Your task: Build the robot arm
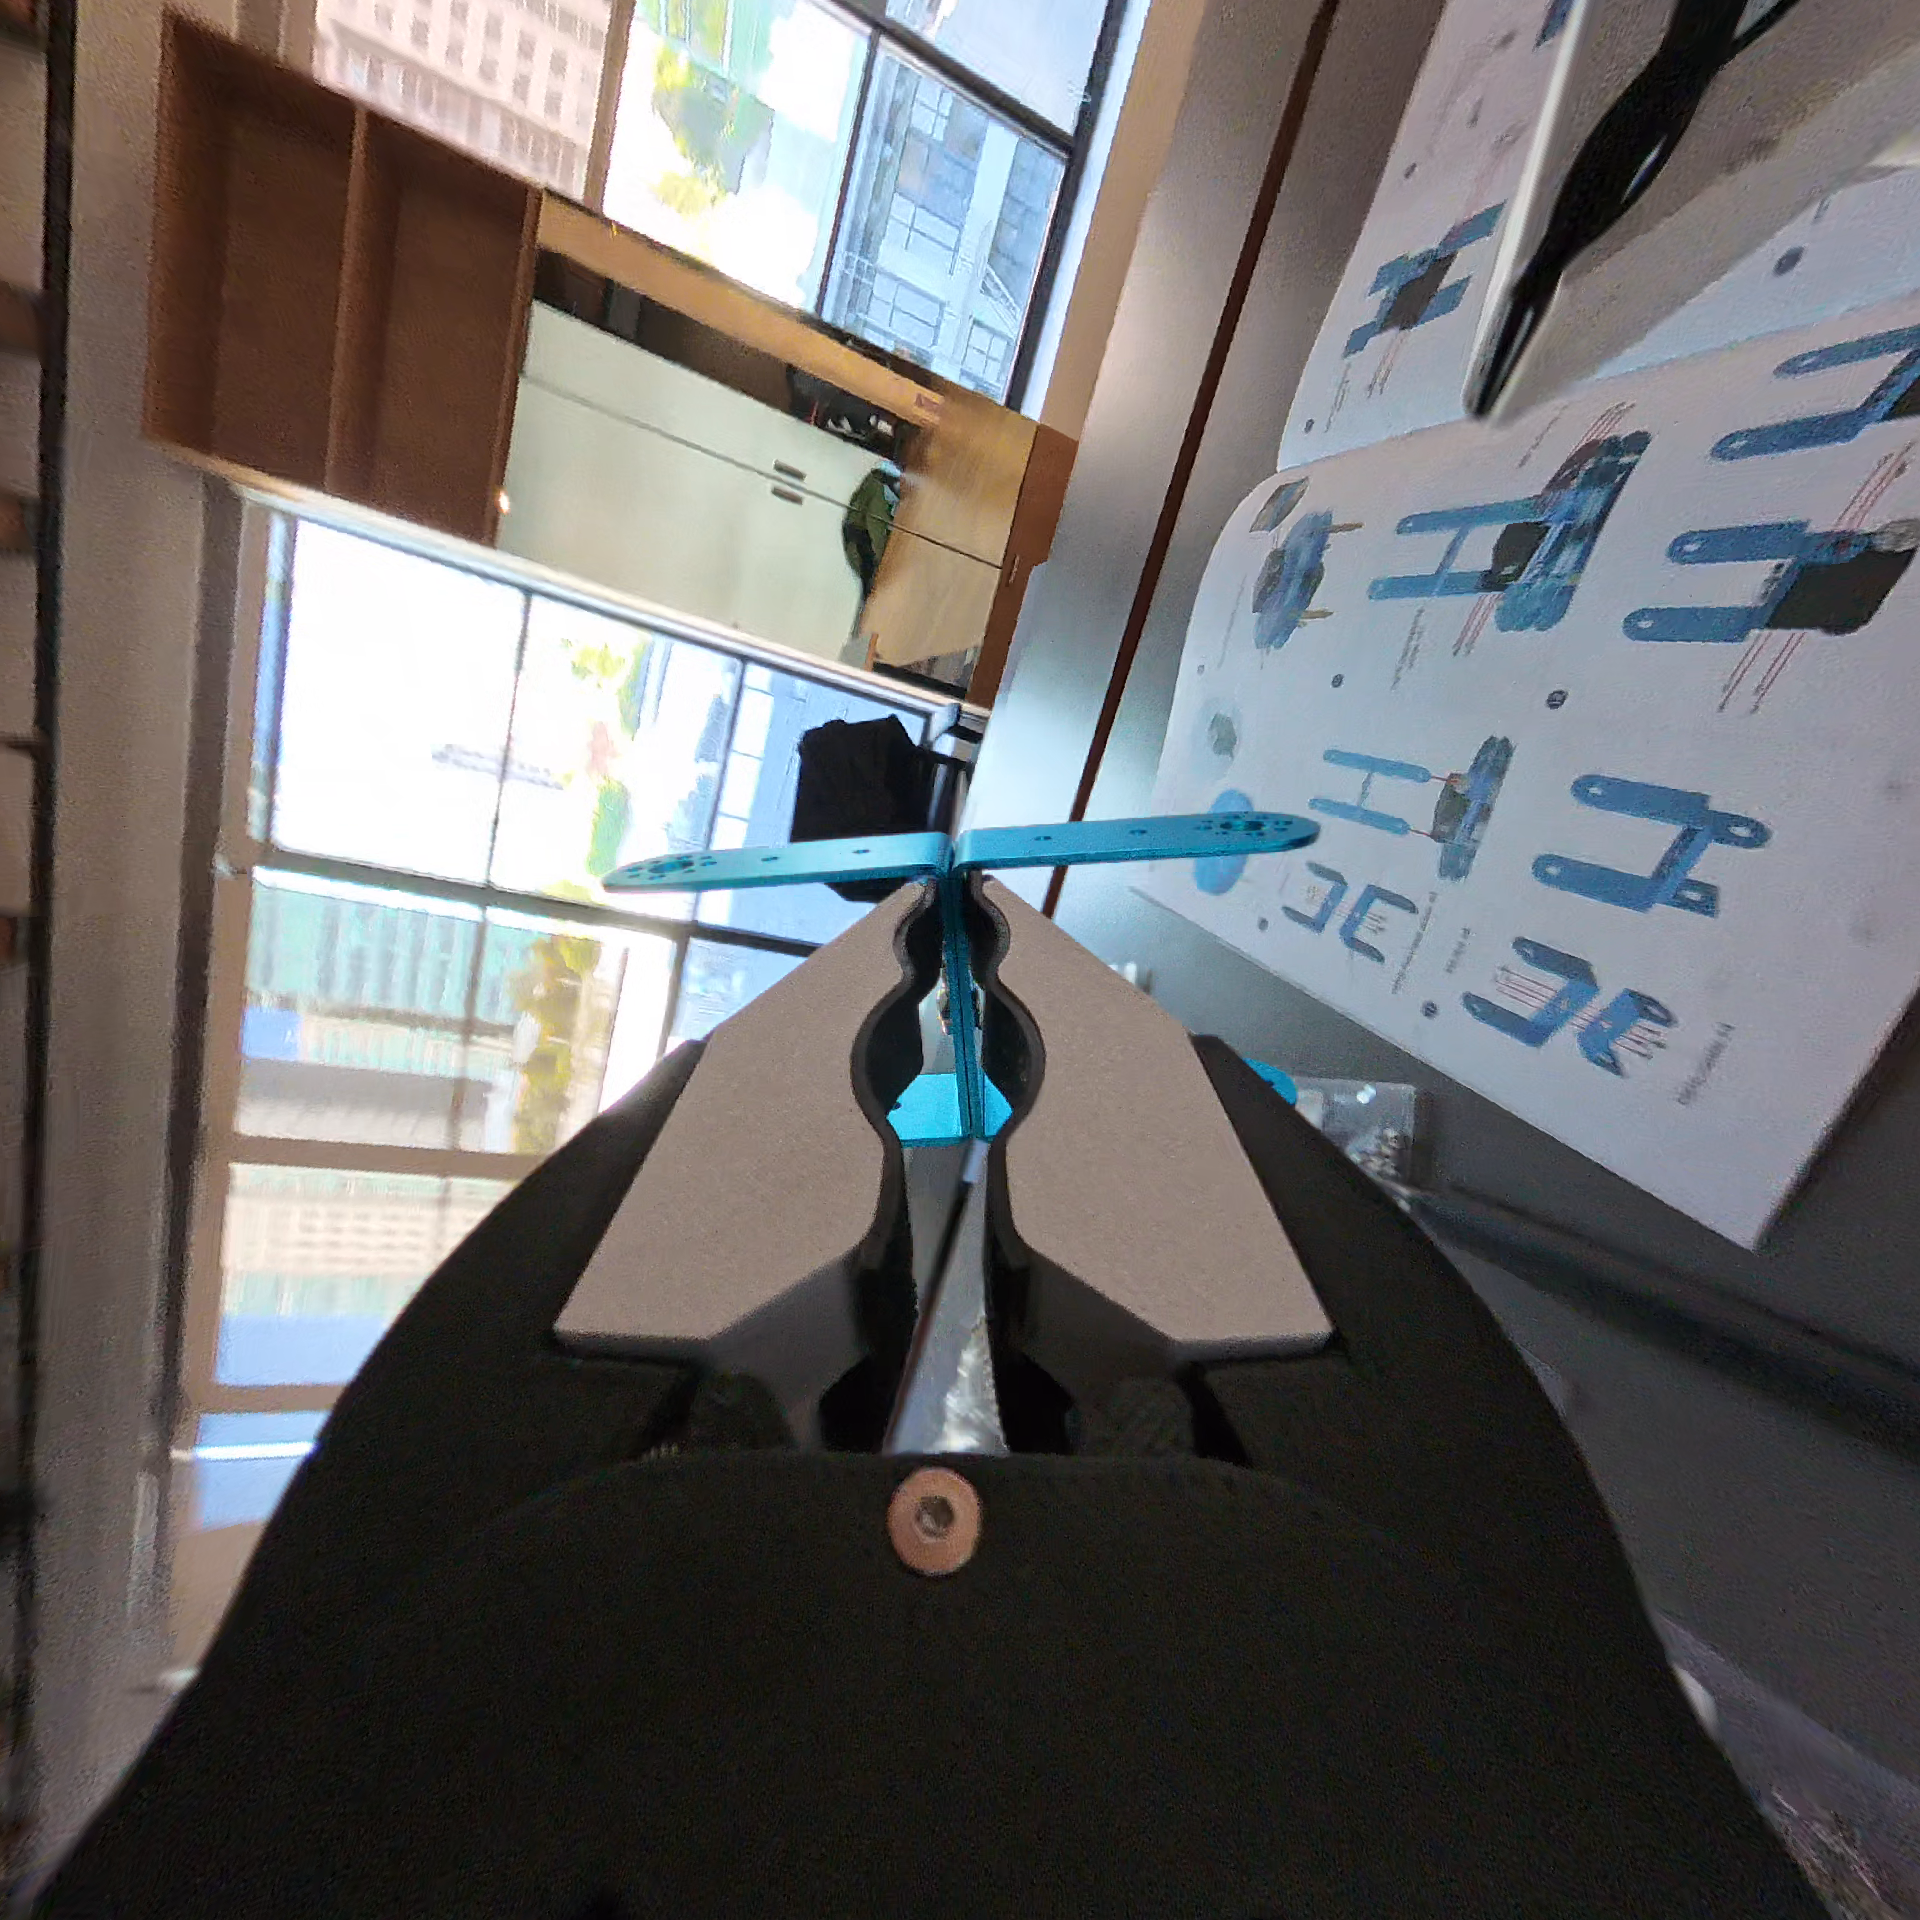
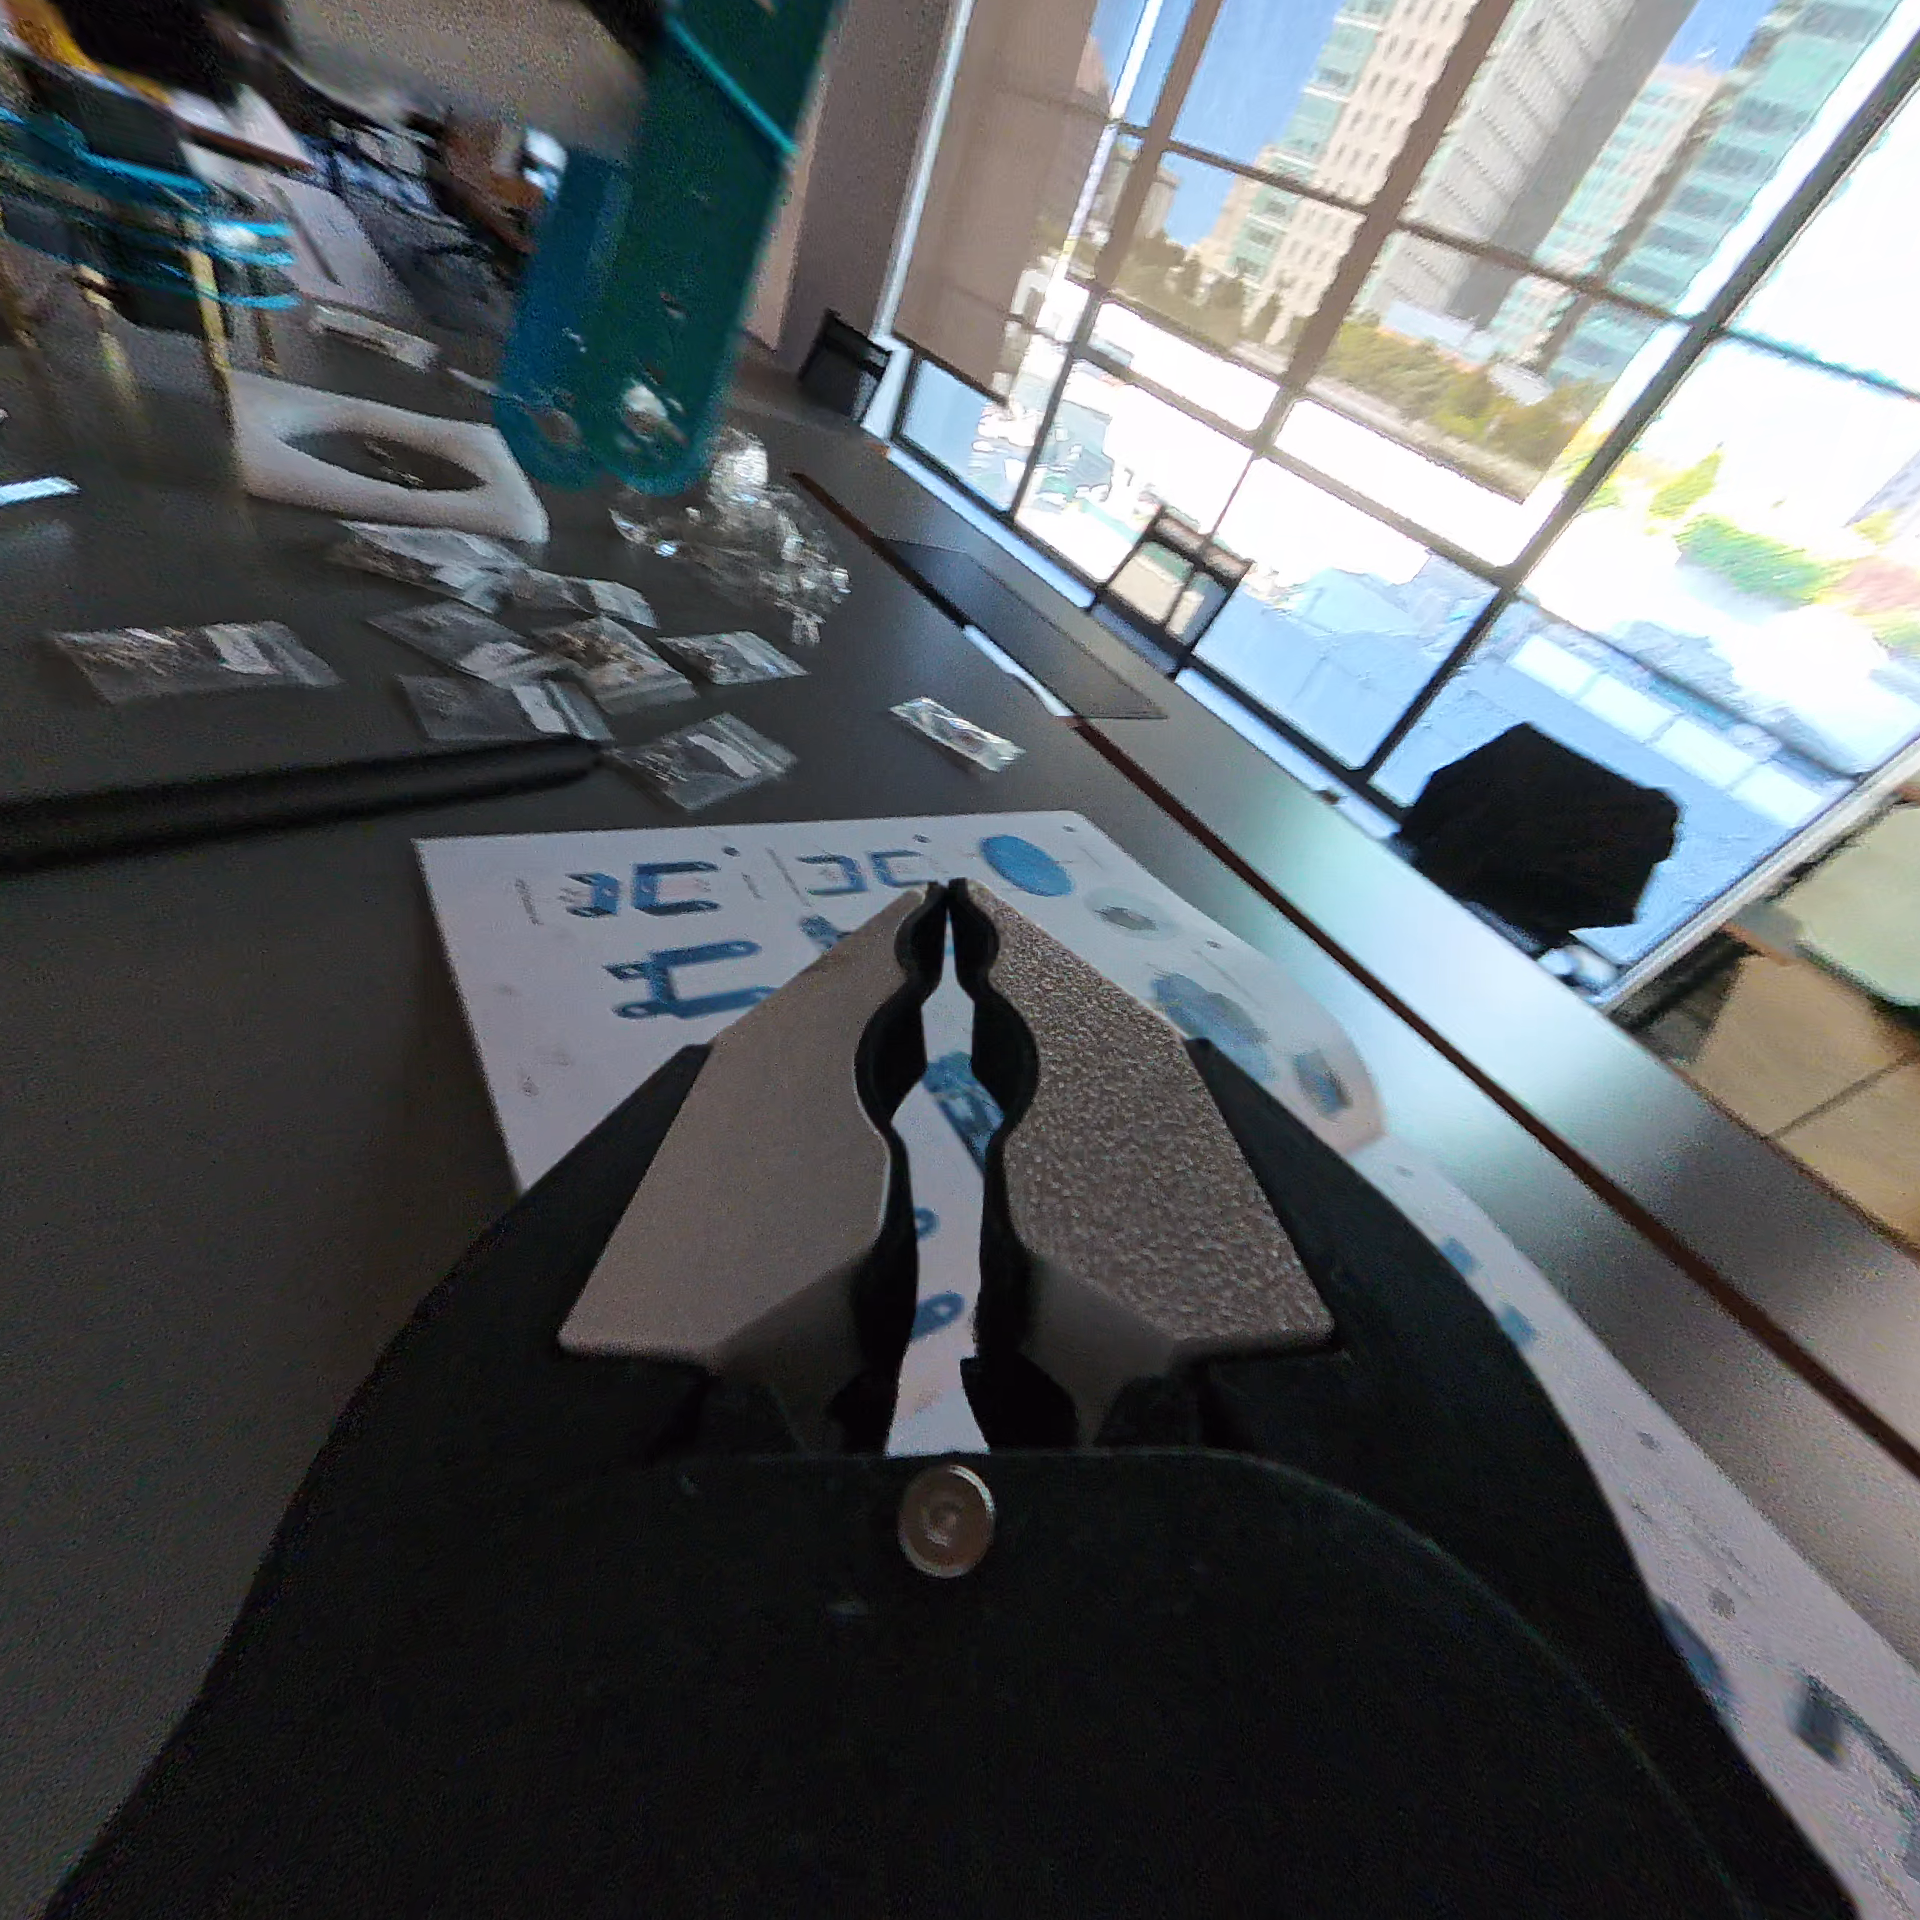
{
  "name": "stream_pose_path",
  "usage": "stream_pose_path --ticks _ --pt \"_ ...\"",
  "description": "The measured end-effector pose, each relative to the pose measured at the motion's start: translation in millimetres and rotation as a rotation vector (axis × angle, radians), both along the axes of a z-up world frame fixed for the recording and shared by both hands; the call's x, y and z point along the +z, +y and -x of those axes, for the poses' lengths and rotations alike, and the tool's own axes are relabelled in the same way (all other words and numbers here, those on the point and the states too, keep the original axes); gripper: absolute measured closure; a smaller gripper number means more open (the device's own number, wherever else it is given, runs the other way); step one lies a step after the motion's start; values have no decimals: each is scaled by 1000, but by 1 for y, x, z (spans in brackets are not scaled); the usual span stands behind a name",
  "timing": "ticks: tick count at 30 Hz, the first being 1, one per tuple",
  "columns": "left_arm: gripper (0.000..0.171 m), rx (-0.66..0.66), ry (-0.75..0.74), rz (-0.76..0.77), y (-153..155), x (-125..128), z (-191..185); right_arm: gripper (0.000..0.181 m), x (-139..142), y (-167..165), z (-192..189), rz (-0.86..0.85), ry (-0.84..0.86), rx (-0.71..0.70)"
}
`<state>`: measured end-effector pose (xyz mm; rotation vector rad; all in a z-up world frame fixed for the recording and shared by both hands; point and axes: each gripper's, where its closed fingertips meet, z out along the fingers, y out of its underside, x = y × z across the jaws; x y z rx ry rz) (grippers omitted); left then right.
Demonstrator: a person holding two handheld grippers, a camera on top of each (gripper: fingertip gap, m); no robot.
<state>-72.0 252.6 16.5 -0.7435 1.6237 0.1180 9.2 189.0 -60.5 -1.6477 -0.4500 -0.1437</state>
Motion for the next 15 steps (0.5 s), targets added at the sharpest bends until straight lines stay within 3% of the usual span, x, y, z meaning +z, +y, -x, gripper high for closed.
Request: stream_pose_path --ticks 2,4,6,11,15 --pt "170 -17 24 -110 -1 -4 -17 173 -1 4 20 63 110 80" --pt "170 -44 38 -176 -5 -9 -28 148 -7 4 44 186 241 181" --pt "170 -72 40 -205 -13 -13 -32 134 -6 7 48 222 296 169" --pt "170 -97 48 -267 -37 -19 -24 131 12 12 52 188 296 173" --pt "170 -86 51 -302 -50 -26 -20 136 7 15 64 259 287 214"
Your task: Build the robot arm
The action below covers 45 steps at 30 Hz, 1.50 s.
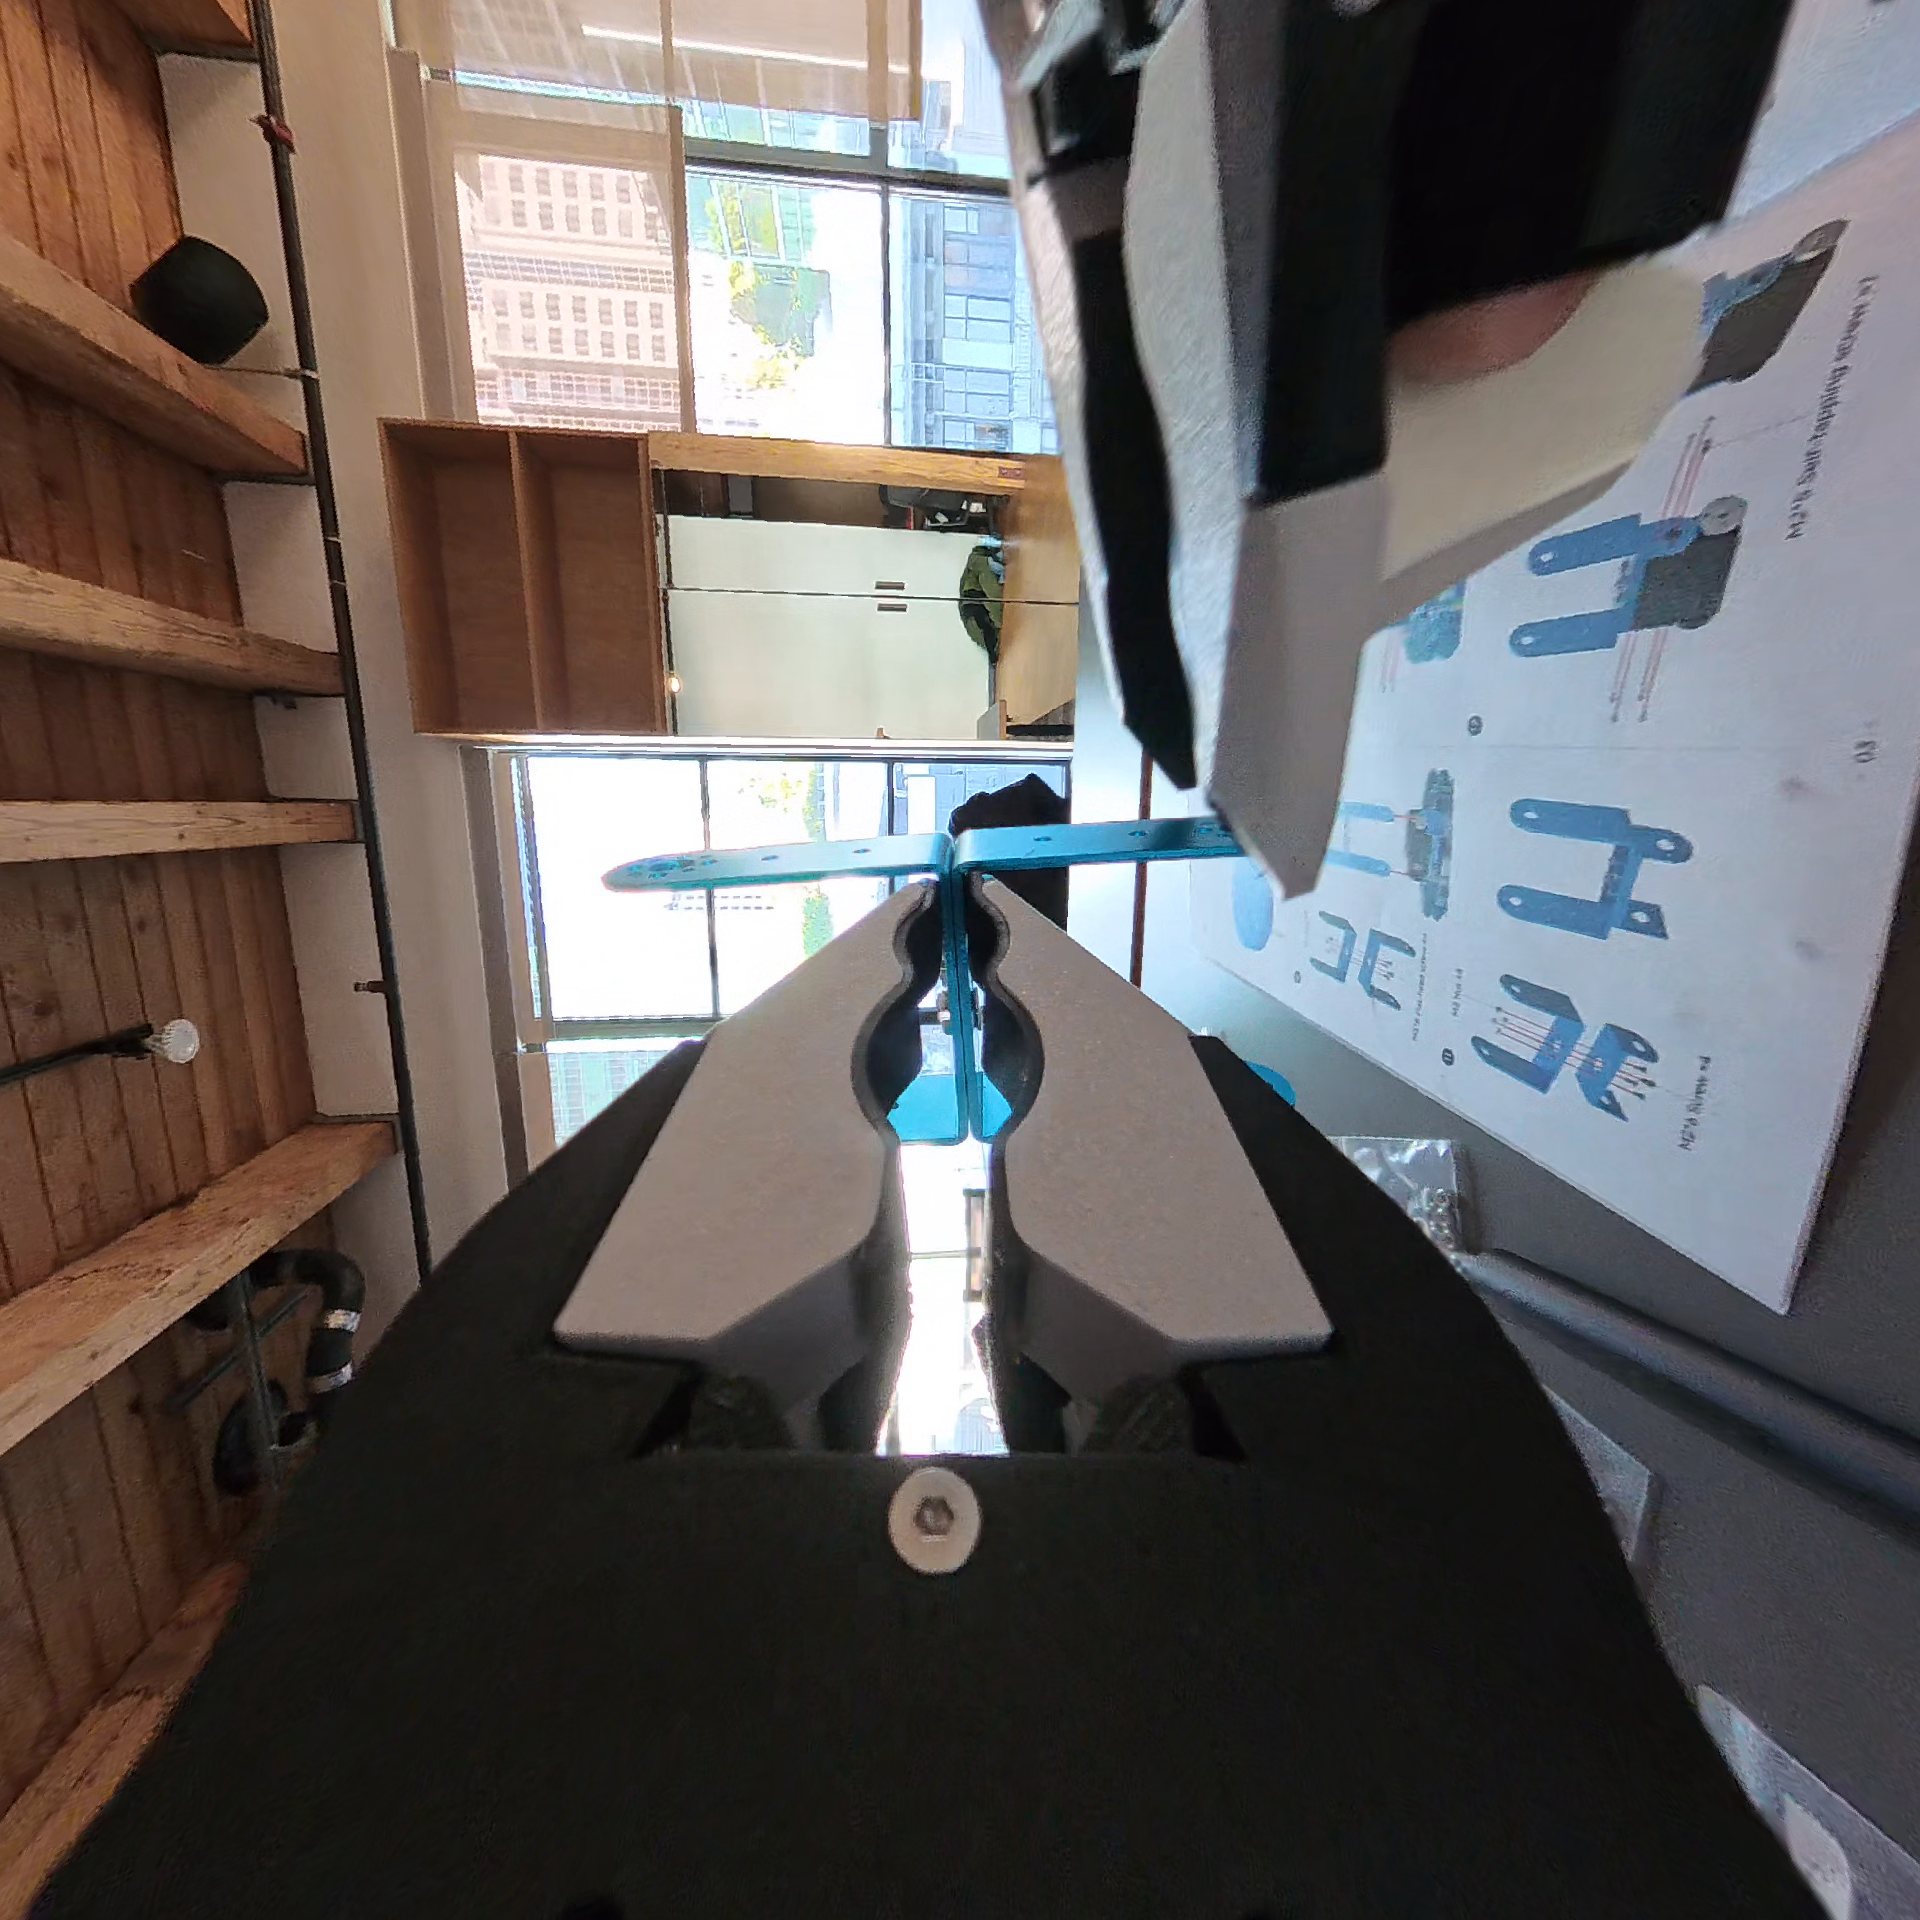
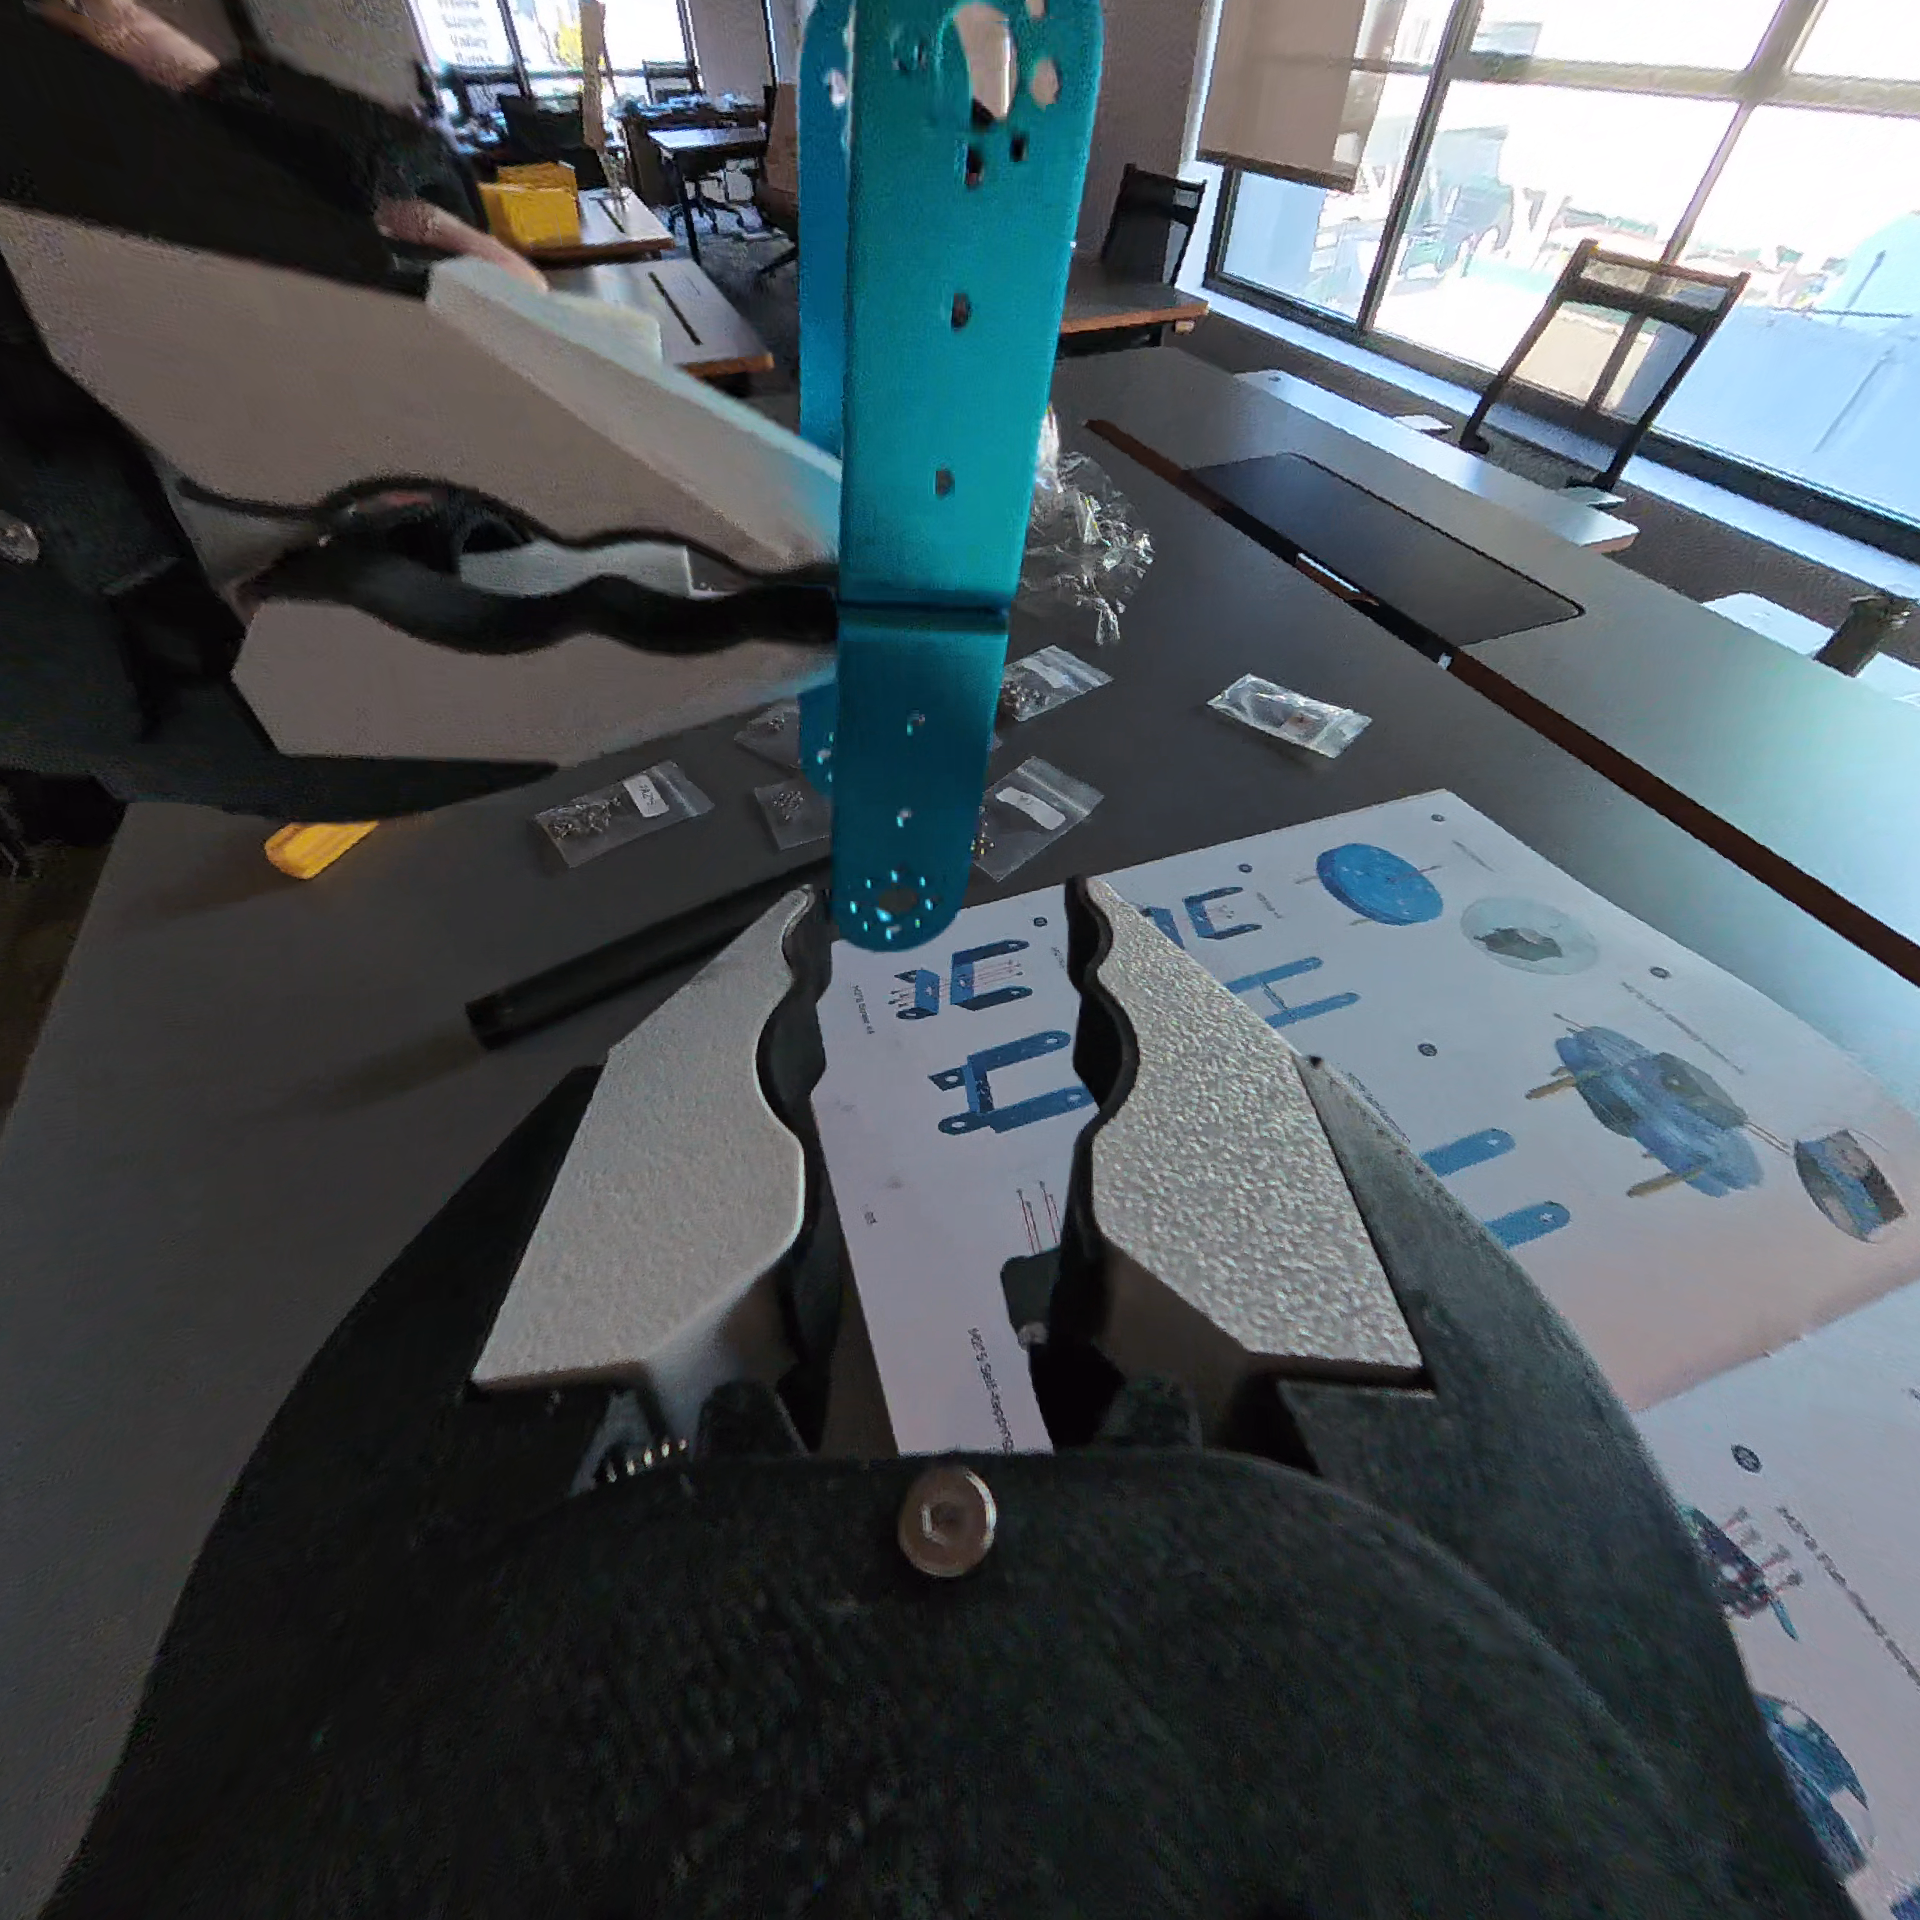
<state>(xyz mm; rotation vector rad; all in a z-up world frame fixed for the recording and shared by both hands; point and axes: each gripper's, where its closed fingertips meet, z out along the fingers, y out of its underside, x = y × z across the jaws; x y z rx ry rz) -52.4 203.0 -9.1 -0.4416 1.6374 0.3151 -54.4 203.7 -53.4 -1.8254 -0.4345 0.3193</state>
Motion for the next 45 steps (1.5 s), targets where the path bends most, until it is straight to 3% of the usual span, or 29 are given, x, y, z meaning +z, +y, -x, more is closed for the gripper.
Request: stream_pose_path --ticks 13,17,19,22,25,29,32,36,39,42,45 --pt "169 5 32 -39 -20 -19 -2 154 1 -1 15 2 37 30" --pt "168 24 8 -207 -14 7 -10 156 25 7 7 -38 81 29" --pt "168 55 10 -174 -4 26 -15 156 45 14 2 -54 106 42" --pt "145 74 -18 24 3 58 -18 156 72 22 -5 -96 150 57" --pt "124 65 -84 309 3 80 -8 156 79 26 -11 -84 233 73" --pt "129 -18 -261 732 8 92 20 157 70 32 -23 -33 336 80" --pt "129 -46 -293 1045 28 74 30 157 53 37 -31 36 444 85" --pt "121 -109 -162 1600 39 17 16 157 31 46 -33 148 658 116" --pt "110 -80 -121 1801 51 -19 4 158 21 48 -29 221 825 155" --pt "103 -180 -59 2030 37 -20 -7 158 21 47 -24 262 922 196" --pt "141 -316 6 2154 24 3 -10 158 35 42 -22 240 915 211"
